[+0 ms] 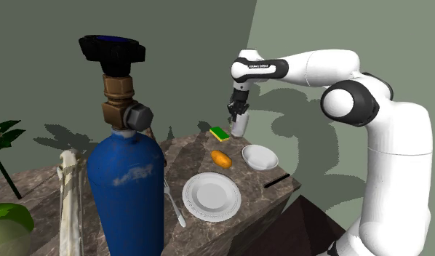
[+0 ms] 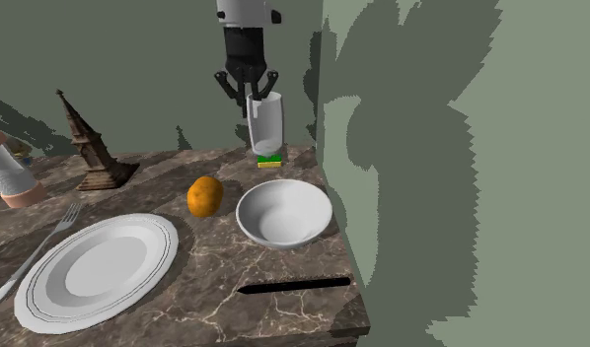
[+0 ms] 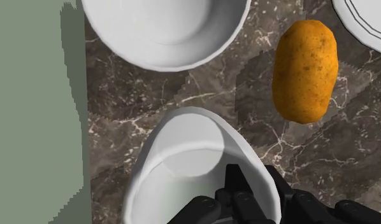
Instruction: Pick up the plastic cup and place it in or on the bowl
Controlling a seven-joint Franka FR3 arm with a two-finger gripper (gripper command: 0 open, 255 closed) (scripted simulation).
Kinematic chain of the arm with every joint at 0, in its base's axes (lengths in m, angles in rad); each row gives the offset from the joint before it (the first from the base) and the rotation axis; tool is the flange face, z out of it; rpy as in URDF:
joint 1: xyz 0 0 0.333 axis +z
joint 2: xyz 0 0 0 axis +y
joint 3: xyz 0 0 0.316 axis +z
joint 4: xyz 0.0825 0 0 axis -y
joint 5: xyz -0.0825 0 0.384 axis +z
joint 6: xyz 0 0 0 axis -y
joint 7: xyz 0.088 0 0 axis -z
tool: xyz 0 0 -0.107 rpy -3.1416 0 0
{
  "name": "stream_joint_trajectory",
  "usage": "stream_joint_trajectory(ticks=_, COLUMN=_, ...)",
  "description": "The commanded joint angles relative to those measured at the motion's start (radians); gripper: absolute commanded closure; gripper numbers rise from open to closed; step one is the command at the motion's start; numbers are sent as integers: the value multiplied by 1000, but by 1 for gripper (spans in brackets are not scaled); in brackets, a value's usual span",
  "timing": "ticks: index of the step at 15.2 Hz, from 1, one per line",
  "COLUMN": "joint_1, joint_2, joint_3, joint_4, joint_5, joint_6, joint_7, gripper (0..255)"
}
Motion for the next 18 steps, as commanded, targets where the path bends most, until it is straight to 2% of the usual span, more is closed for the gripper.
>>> stream_joint_trajectory(ticks=1, joint_1=0, joint_2=-6, joint_3=0, joint_4=18, joint_5=-1, joint_6=-25, joint_7=1, gripper=255)
stream_joint_trajectory(ticks=7, joint_1=-2, joint_2=-9, joint_3=-1, joint_4=88, joint_5=-2, joint_6=-97, joint_7=3, gripper=255)
stream_joint_trajectory(ticks=12, joint_1=1, joint_2=-239, joint_3=-12, joint_4=-208, joint_5=-22, joint_6=-30, joint_7=-12, gripper=255)
stream_joint_trajectory(ticks=18, joint_1=-6, joint_2=-483, joint_3=-24, joint_4=-472, joint_5=-51, joint_6=-8, joint_7=-26, gripper=255)
